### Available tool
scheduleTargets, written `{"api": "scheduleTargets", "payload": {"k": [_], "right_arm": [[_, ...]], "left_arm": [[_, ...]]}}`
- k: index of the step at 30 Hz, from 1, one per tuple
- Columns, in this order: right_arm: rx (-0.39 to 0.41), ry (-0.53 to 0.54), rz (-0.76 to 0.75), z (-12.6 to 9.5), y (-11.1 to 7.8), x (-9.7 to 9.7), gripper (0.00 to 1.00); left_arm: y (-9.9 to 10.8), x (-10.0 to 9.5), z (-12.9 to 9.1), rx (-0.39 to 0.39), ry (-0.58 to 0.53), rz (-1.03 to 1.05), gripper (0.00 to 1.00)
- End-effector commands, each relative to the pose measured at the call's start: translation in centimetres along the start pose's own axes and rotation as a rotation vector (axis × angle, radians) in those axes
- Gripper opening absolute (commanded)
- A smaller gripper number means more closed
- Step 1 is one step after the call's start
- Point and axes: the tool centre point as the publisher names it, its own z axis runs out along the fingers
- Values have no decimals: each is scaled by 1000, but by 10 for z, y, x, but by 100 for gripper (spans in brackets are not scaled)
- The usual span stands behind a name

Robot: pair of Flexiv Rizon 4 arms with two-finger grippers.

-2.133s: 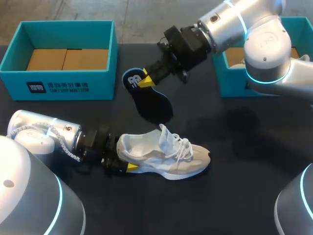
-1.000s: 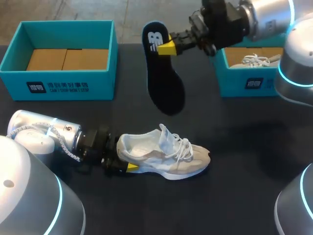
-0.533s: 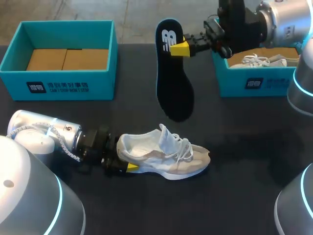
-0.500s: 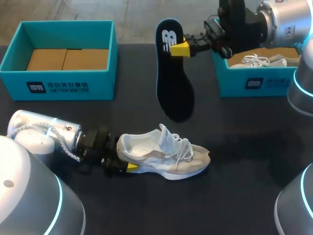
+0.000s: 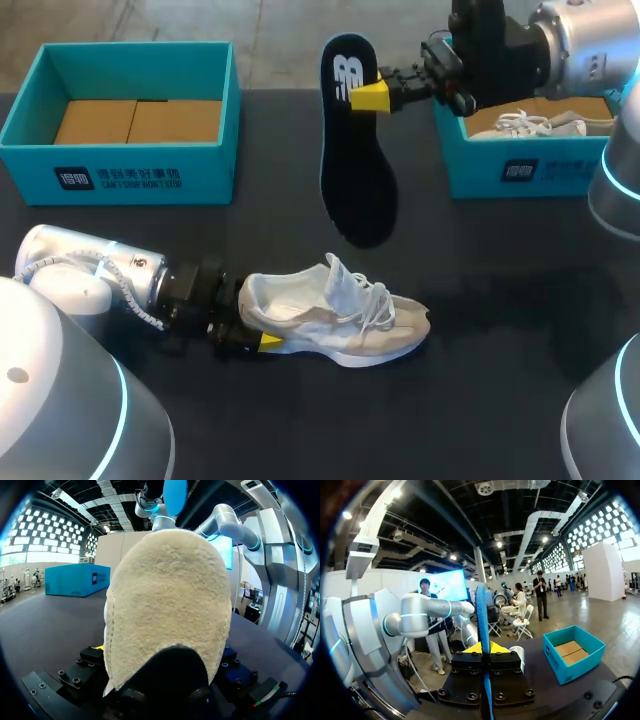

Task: Take the shoe out of the shoebox, open the shoe tongue, remove and reinsert the insole, then place the shoe into the shoebox

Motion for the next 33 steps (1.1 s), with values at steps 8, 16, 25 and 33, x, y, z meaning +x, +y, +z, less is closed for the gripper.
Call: {"api": "scheduleTargets", "payload": {"k": [8, 16, 25, 33], "right_arm": [[-45, -114, 70, -6, 6, 43, 0], [-45, -105, 128, -24, 20, 66, 0], [-26, -128, 202, -48, 27, 92, 0], [-41, -149, 208, -58, 18, 121, 0]], "left_arm": [[2, -2, 0, -2, 2, 0, 0], [2, -2, 0, -2, 2, 0, 0], [2, -2, 0, -2, 2, 0, 0], [2, -2, 0, -2, 2, 0, 0]]}}
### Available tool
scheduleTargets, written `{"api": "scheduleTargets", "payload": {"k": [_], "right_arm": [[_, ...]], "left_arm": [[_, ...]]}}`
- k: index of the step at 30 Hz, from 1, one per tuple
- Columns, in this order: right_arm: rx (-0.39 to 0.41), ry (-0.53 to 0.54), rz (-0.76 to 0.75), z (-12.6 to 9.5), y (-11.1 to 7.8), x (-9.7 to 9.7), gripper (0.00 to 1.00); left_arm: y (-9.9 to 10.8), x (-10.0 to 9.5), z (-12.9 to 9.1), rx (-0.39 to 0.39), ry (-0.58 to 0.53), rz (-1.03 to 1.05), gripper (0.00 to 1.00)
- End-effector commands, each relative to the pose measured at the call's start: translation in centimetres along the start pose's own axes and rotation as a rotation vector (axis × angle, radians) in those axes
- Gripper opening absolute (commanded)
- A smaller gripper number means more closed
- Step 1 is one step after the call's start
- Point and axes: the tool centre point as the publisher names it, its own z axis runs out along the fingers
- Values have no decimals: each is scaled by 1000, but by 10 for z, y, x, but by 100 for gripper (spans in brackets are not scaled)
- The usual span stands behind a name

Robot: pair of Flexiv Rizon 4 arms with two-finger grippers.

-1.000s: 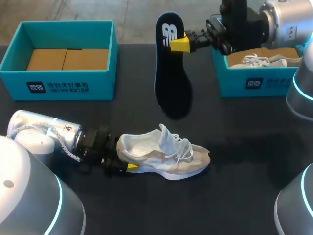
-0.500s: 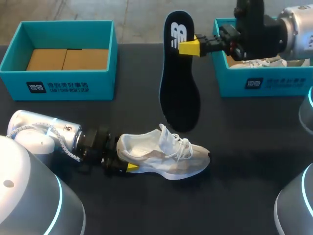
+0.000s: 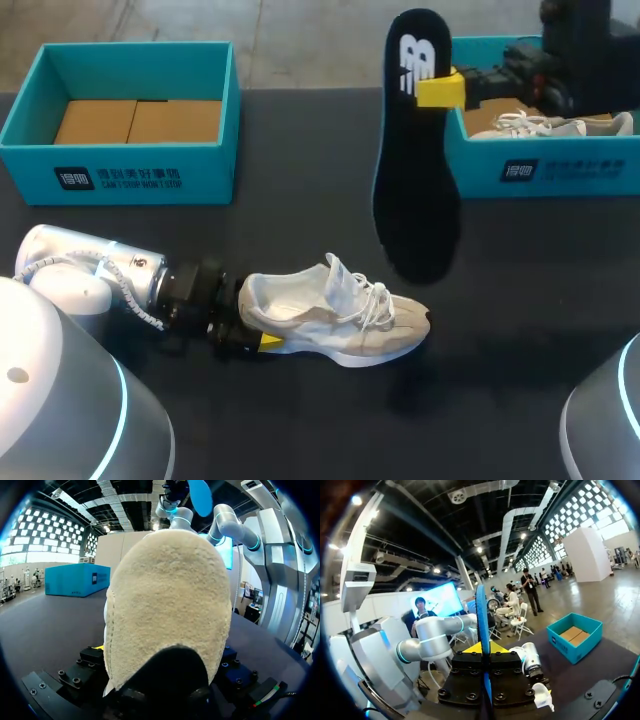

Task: Take the shoe out of the shoebox, open the shoe tongue, remove and reinsert the insole, then place the shoe into the shoebox

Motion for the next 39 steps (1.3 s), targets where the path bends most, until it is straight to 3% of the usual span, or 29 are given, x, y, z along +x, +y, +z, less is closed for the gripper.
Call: {"api": "scheduleTargets", "payload": {"k": [1, 18, 26, 39], "right_arm": [[9, -66, 30, -14, -21, 20, 0], [4, -78, 34, -18, -21, 21, 0], [-67, -109, 73, -38, -26, 60, 0], [-37, -127, 108, -31, -44, 95, 0]], "left_arm": [[1, -2, 0, -2, 2, 0, 0], [1, -2, 0, -2, 2, 0, 0], [1, -2, 0, -2, 2, 0, 0], [1, -2, 0, -2, 2, 0, 0]]}}
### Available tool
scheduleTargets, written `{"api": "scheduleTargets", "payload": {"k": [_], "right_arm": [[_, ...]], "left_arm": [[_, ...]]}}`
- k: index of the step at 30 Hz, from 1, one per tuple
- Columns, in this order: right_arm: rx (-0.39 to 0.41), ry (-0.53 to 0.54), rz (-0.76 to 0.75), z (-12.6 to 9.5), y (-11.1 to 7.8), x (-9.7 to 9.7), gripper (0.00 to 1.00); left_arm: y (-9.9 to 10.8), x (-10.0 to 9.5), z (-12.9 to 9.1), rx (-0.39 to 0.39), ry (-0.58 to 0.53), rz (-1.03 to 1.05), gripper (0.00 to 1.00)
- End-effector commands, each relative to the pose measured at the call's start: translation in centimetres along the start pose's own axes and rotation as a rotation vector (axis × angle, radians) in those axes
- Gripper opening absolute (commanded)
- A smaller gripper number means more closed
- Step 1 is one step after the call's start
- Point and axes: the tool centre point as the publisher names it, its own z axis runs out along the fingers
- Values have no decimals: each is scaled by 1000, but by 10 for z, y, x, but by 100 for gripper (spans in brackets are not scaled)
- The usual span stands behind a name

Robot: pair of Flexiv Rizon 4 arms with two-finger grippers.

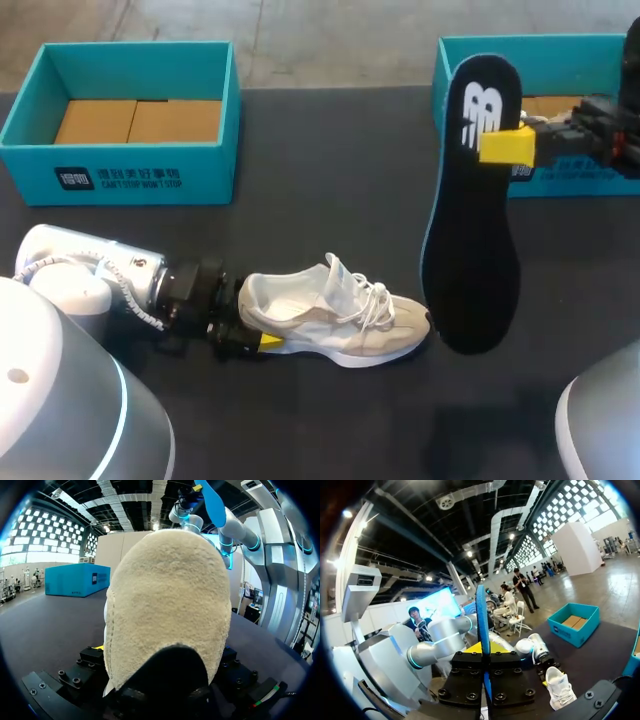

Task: Take the shoe out of the shoebox, open the shoe tongue, remove and reinsert the insole, then place the shoe into the shoebox

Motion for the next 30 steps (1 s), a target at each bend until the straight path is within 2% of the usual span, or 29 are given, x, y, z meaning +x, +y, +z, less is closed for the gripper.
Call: {"api": "scheduleTargets", "payload": {"k": [1, 7, 17, 30], "right_arm": [[-24, -79, 10, -3, -21, 27, 0], [-29, -60, 12, 0, -23, 30, 0], [-39, -111, 26, 2, -12, 7, 0], [-4, -71, 35, 7, 11, -30, 0]], "left_arm": [[1, -2, 1, -2, 2, 0, 0], [1, -2, 1, -2, 2, 0, 0], [1, -2, 1, -2, 2, 0, 0], [1, -2, 1, -2, 2, 0, 0]]}}
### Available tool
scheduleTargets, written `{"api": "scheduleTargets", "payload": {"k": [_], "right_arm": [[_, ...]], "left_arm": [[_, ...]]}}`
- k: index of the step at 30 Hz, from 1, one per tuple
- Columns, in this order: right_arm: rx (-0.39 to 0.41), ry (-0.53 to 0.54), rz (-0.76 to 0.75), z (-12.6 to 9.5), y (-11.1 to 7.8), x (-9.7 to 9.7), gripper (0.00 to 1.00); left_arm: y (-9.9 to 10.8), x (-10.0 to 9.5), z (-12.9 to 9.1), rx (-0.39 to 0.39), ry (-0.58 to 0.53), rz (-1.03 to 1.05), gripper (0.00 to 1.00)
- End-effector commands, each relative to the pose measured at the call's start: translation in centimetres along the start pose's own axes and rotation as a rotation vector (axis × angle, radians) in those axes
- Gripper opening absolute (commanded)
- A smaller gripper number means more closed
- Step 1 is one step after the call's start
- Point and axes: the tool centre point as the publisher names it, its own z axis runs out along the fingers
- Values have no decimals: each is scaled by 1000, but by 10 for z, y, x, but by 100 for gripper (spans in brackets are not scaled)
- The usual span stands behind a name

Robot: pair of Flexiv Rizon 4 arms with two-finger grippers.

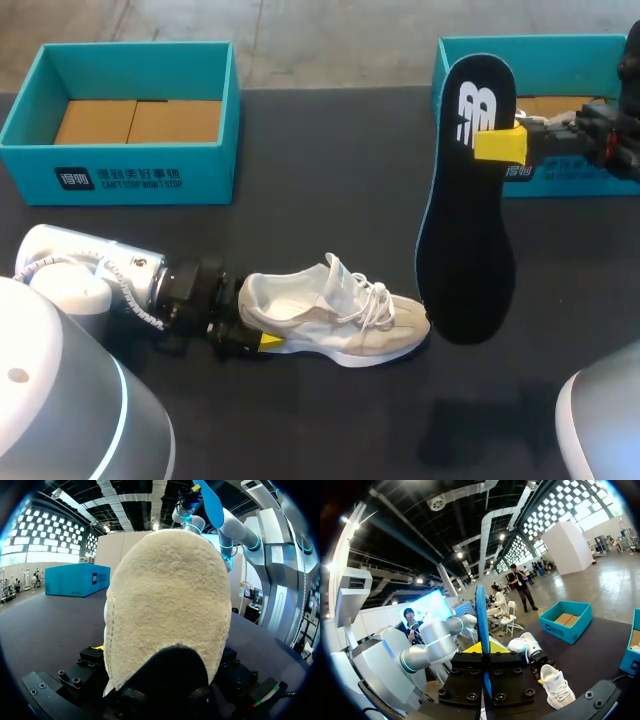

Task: Take the shoe out of the shoebox, open the shoe tongue, remove and reinsert the insole, then place the shoe into the shoebox

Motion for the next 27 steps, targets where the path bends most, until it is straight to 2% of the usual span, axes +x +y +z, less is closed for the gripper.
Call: {"api": "scheduleTargets", "payload": {"k": [1, 15, 27], "right_arm": [[21, 23, 7, 8, 12, -18, 0], [22, 53, 20, 11, 26, -43, 0], [35, 86, 21, 11, 30, -46, 0]], "left_arm": [[1, -2, 1, -2, 2, 0, 0], [1, -2, 1, -2, 2, 0, 0], [1, -2, 1, -2, 2, 0, 0]]}}
